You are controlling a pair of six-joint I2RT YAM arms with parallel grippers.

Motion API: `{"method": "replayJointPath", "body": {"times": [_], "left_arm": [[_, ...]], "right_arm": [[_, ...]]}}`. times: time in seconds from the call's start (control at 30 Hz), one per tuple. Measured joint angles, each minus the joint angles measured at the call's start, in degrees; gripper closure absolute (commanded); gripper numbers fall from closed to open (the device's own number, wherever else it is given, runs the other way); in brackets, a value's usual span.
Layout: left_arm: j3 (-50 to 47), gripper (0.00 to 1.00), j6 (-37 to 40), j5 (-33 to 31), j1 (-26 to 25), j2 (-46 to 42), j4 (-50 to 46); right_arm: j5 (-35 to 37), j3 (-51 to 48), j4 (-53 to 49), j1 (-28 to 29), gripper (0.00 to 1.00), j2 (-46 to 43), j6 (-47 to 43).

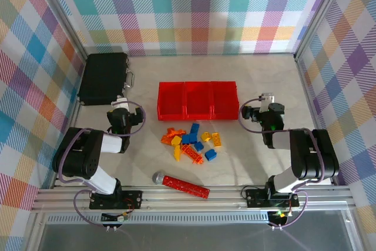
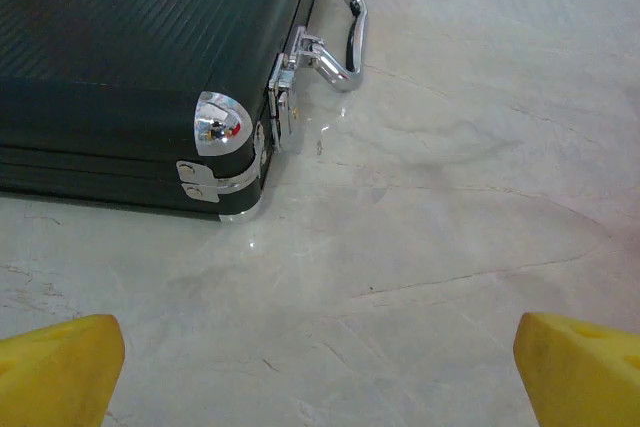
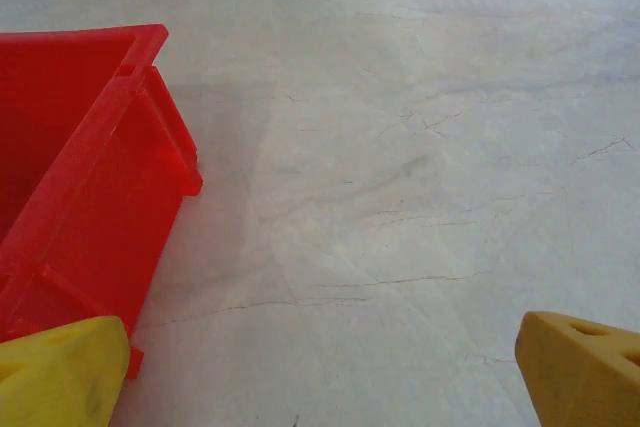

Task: Sort the legos into containers by color
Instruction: Pick up the lego from the center of the table.

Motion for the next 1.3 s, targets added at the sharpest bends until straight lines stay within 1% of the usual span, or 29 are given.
{"method": "replayJointPath", "body": {"times": [0.8,0.93,1.0,1.03,1.07,1.13,1.2,1.3], "left_arm": [[0.00,0.00,0.00,0.00,0.00,0.00,0.00],[0.04,0.01,0.07,-0.55,-0.17,-0.28,-0.33],[1.20,0.02,0.15,-3.13,-1.16,-2.60,-5.68],[3.13,0.06,-0.24,-4.46,-1.73,-4.83,-11.32],[5.84,0.06,-0.83,-5.70,-2.40,-7.13,-17.25],[11.28,0.00,-2.51,-7.56,-3.43,-11.32,-25.24],[14.23,0.00,-4.63,-8.76,-4.35,-16.20,-29.70],[14.75,0.00,-8.52,-9.99,-5.55,-25.22,-37.94]], "right_arm": [[0.02,0.00,-0.02,0.00,0.01,0.00,0.02],[3.72,0.00,-1.40,0.02,0.01,-1.11,0.98],[7.23,0.63,-7.50,0.09,0.01,-5.09,3.06],[9.07,1.53,-11.82,0.11,0.01,-7.87,4.85],[10.80,2.73,-16.15,0.09,0.01,-11.26,7.08],[12.55,4.52,-21.75,0.04,0.01,-17.90,11.19],[12.94,4.92,-25.88,0.04,0.01,-25.31,15.39],[11.10,6.05,-34.71,0.04,0.01,-34.62,20.46]]}}
